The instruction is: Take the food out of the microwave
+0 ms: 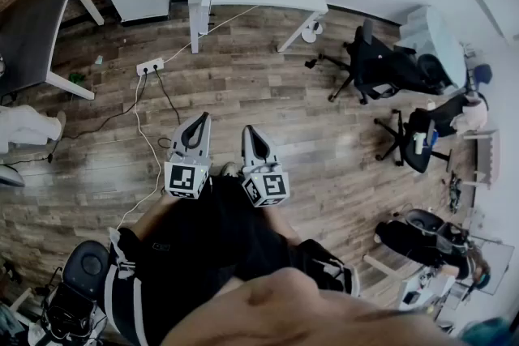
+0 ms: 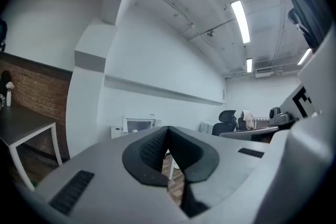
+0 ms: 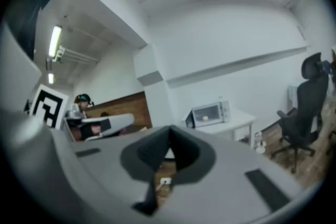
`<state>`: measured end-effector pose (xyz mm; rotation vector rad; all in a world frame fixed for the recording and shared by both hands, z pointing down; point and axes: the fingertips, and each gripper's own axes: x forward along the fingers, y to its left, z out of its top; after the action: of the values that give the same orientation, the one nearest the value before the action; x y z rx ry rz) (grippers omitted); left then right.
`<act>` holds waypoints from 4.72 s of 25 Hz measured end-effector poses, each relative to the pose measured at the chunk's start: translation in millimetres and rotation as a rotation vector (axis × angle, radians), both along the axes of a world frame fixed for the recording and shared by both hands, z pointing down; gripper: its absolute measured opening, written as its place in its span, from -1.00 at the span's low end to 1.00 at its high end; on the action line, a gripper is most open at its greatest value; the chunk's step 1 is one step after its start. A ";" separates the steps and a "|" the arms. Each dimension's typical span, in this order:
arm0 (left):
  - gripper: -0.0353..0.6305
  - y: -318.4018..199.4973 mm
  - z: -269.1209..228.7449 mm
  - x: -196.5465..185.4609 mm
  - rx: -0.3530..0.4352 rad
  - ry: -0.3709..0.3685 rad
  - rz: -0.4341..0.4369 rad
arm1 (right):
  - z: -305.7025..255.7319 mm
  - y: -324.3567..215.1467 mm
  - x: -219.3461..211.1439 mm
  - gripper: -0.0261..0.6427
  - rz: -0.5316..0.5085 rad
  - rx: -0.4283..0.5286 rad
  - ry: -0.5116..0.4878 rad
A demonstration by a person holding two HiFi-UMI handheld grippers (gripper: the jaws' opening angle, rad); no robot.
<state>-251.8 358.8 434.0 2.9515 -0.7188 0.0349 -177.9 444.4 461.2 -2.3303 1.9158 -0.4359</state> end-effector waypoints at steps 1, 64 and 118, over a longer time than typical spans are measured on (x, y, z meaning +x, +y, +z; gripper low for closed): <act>-0.80 -1.1 0.5 0.6 -0.001 -0.001 0.000 | 0.1 -1.2 0.6 -0.83 -0.001 0.001 0.001; -0.80 -180.5 27.0 164.7 -0.038 0.029 -0.009 | 24.3 -201.0 176.3 -0.83 -0.029 0.015 0.033; -0.80 -439.2 27.5 350.2 -0.109 0.050 -0.247 | 45.9 -504.4 369.1 -0.83 -0.302 -0.061 0.075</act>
<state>98.4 -80.4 461.5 2.7295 -1.0319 -0.0188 191.2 -60.0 507.2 -2.1233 2.3328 -0.4420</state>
